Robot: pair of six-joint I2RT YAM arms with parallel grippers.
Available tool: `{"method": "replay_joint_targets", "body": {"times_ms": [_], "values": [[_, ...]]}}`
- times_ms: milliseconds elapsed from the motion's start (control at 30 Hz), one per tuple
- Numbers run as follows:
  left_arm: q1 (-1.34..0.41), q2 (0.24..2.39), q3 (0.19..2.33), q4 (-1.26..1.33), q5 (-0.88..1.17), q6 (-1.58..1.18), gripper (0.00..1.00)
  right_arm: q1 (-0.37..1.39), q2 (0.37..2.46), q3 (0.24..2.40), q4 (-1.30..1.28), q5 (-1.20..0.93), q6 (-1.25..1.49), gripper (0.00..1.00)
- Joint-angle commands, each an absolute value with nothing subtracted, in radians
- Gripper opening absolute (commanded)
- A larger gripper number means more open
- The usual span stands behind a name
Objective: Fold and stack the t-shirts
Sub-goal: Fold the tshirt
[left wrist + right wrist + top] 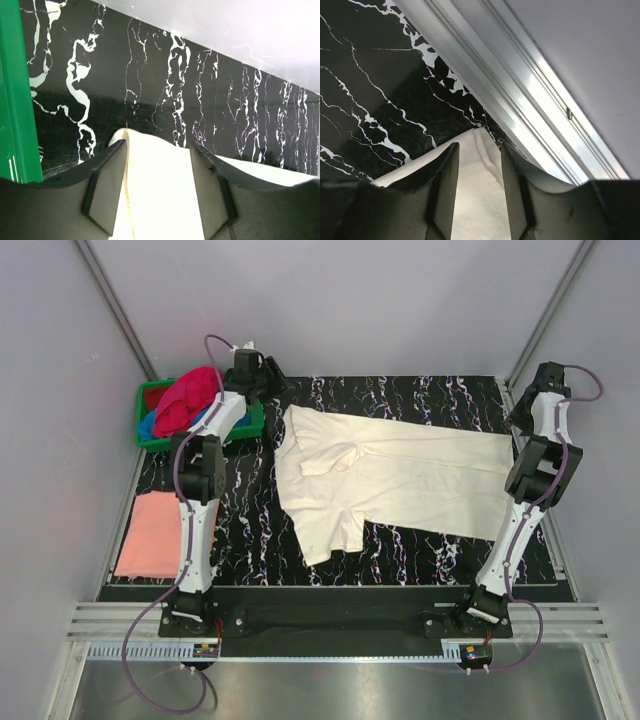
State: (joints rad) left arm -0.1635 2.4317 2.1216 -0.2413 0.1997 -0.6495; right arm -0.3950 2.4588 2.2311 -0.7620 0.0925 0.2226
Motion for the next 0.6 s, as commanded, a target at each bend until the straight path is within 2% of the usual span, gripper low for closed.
{"method": "replay_joint_targets", "body": {"times_ms": [0, 100, 133, 300, 567], "values": [[-0.16, 2.361, 2.139, -0.245, 0.19, -0.611, 0.59, -0.396, 2.399, 2.292, -0.837, 0.19, 0.219, 0.47], [-0.167, 2.231, 2.001, -0.25, 0.21, -0.617, 0.58, -0.397, 2.287, 2.177, -0.841, 0.258, 0.245, 0.59], [-0.172, 2.214, 1.938, -0.249, 0.219, -0.618, 0.57, -0.399, 2.269, 2.116, -0.835, 0.255, 0.258, 0.6], [-0.218, 2.12, 1.787, -0.262, 0.277, -0.601, 0.54, -0.399, 2.168, 1.938, -0.798, 0.201, 0.313, 0.6], [-0.242, 2.023, 1.591, -0.238, 0.385, -0.597, 0.54, -0.402, 2.003, 1.615, -0.626, 0.095, 0.291, 0.52]]}}
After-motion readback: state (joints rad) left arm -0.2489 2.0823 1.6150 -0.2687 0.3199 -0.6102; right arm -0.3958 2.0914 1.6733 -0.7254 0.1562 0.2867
